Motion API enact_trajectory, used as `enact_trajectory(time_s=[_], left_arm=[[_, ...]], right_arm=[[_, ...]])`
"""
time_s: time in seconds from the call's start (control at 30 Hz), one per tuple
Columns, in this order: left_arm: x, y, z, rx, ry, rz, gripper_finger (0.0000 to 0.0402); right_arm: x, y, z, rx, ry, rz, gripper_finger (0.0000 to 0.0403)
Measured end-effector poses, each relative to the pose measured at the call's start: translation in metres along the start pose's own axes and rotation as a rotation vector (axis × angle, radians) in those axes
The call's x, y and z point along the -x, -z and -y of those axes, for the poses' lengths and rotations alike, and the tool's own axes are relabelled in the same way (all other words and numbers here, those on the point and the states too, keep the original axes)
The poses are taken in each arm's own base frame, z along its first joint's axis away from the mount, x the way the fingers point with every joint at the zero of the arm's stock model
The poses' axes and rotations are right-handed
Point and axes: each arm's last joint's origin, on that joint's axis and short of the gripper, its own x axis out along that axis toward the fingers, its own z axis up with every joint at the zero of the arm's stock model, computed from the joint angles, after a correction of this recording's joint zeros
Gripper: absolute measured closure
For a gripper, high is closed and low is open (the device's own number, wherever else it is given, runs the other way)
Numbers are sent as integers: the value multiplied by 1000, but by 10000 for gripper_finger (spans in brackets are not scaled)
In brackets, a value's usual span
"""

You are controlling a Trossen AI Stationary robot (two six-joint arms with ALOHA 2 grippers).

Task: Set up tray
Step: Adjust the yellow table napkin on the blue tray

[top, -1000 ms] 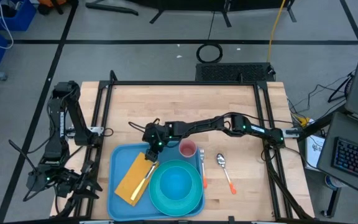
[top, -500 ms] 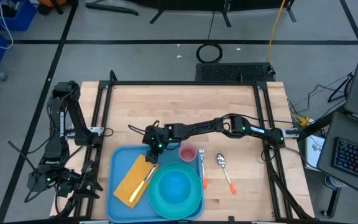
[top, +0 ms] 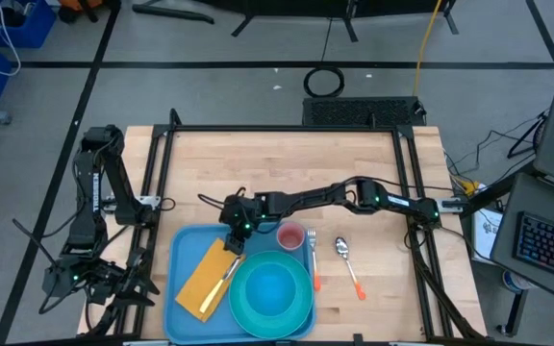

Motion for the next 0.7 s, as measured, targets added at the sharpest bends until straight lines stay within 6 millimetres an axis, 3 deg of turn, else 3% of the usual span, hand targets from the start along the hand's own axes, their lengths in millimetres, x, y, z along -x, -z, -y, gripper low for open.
enact_trajectory(time_s=[0.47, 0.7], left_arm=[[0, 2, 0, 10, 0, -12, 256], [0, 3, 0, 14, 1, -14, 256]], right_arm=[[-5, 4, -1, -39, -16, -12, 258], [-4, 7, 3, -97, 38, -36, 238]])
